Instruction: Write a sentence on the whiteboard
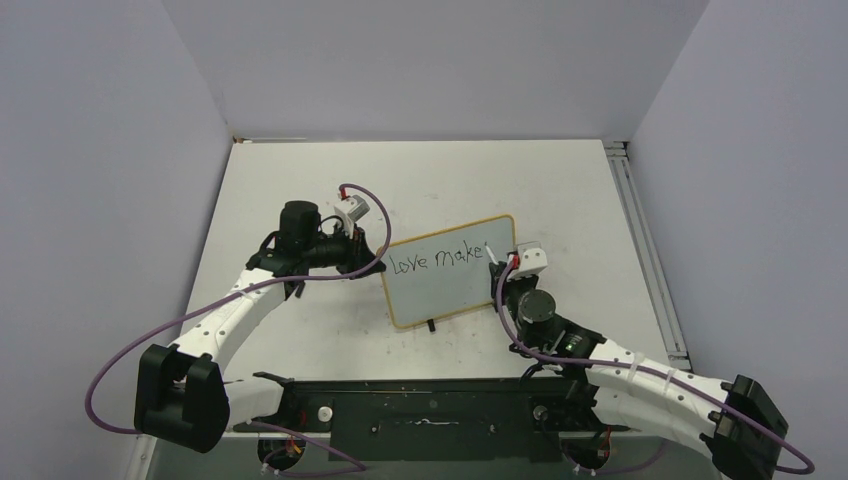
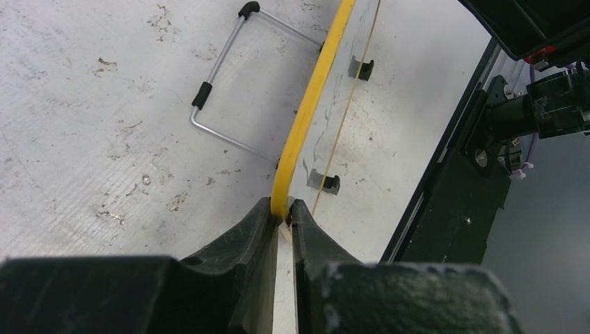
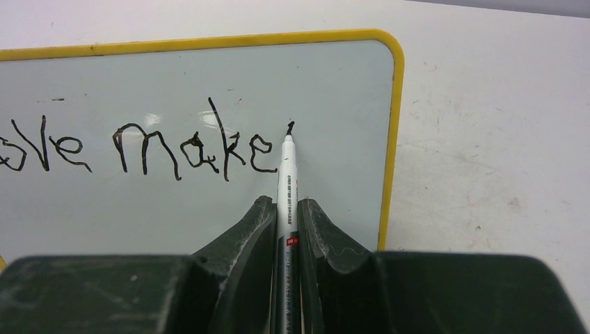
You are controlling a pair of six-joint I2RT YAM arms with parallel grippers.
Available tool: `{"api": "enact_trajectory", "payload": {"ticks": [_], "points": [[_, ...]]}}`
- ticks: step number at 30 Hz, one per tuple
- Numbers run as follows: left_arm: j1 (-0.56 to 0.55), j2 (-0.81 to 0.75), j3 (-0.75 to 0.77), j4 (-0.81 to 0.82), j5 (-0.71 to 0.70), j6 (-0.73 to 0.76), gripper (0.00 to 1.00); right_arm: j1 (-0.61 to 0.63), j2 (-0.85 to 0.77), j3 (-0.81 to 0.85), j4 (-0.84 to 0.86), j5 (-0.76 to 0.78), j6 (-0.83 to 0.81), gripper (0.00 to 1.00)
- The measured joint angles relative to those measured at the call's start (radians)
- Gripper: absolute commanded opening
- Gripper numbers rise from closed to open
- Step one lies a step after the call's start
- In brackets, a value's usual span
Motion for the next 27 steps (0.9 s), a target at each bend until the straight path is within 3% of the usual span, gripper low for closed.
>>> {"api": "enact_trajectory", "payload": {"ticks": [27], "points": [[-0.005,0.0,0.0,0.0,0.0,-0.003,0.0,0.0,-0.023,-0.002,-0.106,0.005,0.09,0.05]]}}
